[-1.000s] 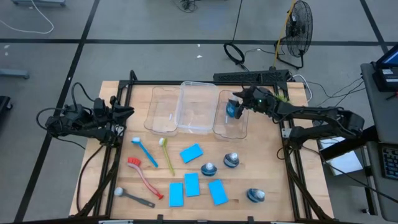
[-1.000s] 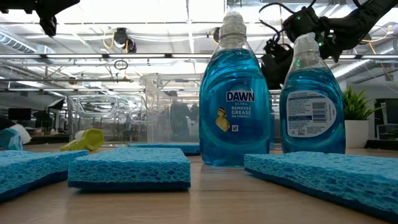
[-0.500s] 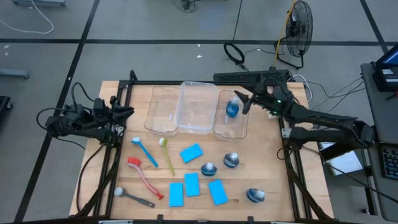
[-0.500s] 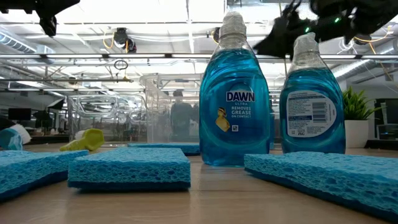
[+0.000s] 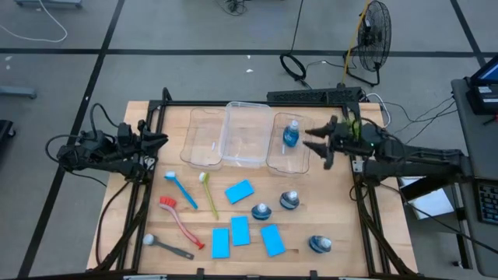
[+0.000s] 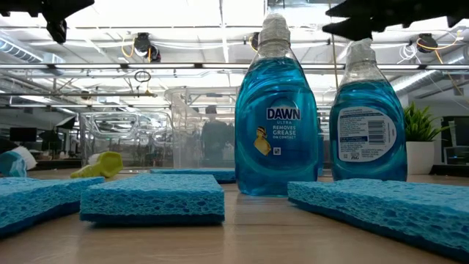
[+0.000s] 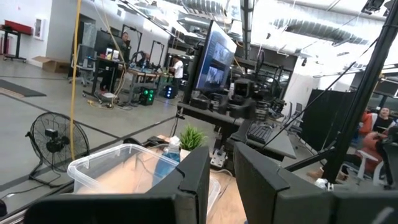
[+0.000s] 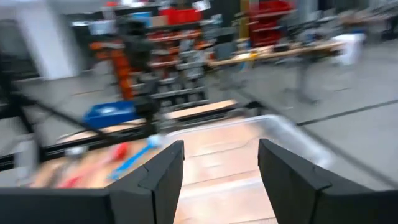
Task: Pick & Place Kitchen Sink Supplies
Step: Put the blue dish soap into the right transparent bin
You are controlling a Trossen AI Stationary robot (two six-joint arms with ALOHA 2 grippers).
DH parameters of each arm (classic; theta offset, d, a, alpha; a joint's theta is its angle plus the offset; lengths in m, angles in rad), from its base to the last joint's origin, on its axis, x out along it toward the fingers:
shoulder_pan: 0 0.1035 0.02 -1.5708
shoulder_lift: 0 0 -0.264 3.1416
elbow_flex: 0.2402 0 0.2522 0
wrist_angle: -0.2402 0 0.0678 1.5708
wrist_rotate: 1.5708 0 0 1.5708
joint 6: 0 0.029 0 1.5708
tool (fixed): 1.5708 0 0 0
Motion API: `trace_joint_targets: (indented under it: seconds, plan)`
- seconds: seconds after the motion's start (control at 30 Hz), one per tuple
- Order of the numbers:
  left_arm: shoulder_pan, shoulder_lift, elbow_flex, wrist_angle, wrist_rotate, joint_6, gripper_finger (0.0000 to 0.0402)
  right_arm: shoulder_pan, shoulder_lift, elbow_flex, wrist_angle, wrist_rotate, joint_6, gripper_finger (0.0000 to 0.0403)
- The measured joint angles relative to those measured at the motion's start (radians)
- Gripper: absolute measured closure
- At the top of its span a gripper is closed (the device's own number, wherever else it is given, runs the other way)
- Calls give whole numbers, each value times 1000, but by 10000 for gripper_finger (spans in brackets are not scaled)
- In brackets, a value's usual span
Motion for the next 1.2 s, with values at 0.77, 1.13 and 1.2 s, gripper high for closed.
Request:
trace_joint_targets:
  seconds: [0.77, 1.13, 1.2]
  plan:
    - [0, 0, 0, 0, 0, -48, 325, 403, 169, 0, -180, -164, 268, 209]
    - [0, 0, 0, 0, 0, -48, 325, 481, 311, 151, -392, -84, 182, 209]
    - [0, 0, 0, 0, 0, -48, 325, 481, 340, 178, -423, -84, 160, 209]
